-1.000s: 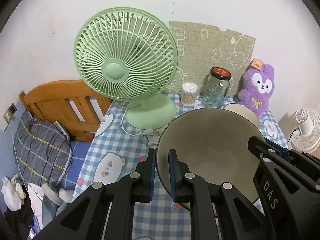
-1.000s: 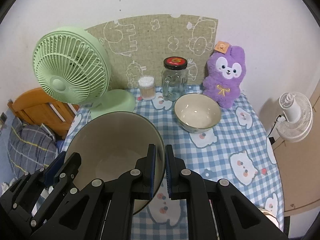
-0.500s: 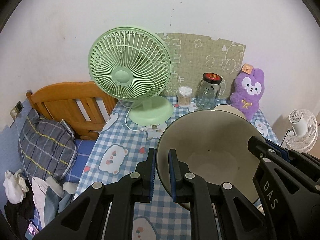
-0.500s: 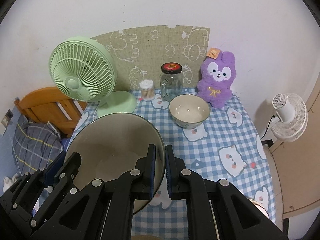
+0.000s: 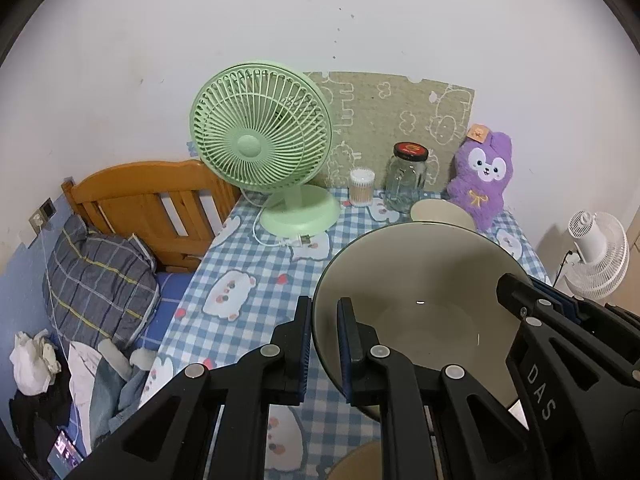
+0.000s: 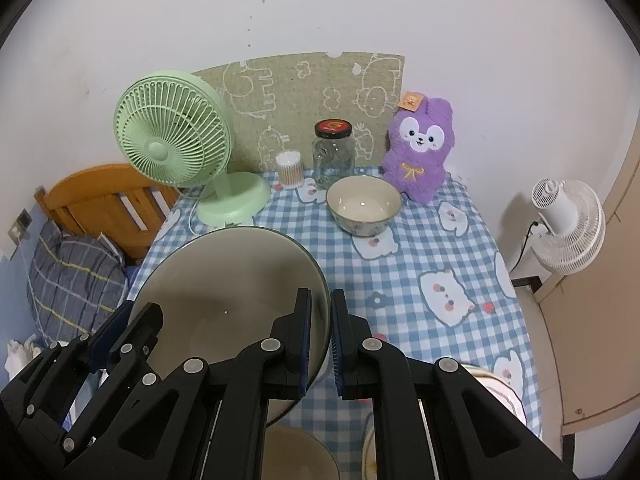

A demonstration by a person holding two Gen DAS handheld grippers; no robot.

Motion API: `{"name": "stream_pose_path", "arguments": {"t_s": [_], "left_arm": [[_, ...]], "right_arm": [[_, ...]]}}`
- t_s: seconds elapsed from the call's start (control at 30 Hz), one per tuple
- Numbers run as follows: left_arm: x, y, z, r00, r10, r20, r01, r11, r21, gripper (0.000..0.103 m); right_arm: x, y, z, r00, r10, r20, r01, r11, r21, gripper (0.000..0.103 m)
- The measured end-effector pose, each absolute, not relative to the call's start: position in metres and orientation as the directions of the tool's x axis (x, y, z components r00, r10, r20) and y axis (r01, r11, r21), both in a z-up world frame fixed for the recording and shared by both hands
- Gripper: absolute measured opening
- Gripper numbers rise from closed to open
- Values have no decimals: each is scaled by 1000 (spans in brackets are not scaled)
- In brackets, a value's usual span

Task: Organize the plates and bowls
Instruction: 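Lift the floral bowl with both tools and carry it toward the large bowl, then lower the floral bowl with both tools into the large bowl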

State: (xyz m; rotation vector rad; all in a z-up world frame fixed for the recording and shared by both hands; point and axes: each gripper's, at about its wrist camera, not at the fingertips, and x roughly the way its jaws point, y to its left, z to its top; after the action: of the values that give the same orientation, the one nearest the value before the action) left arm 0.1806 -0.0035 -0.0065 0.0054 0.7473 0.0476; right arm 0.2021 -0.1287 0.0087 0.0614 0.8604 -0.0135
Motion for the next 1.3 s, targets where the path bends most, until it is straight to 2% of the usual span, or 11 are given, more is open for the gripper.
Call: {"name": "stream_pose_path", "arguments": {"t_s": [0.53, 1.3], "left_arm": [[138, -10, -29, 699, 28, -714, -35, 999, 4, 9], [110, -5, -80, 598, 26, -801, -54, 999, -7, 9]], "right_arm": [[151, -138, -16, 623, 12, -782, 42, 998, 49, 12], [128, -132, -68, 519, 29, -854, 35, 998, 55, 12]]}}
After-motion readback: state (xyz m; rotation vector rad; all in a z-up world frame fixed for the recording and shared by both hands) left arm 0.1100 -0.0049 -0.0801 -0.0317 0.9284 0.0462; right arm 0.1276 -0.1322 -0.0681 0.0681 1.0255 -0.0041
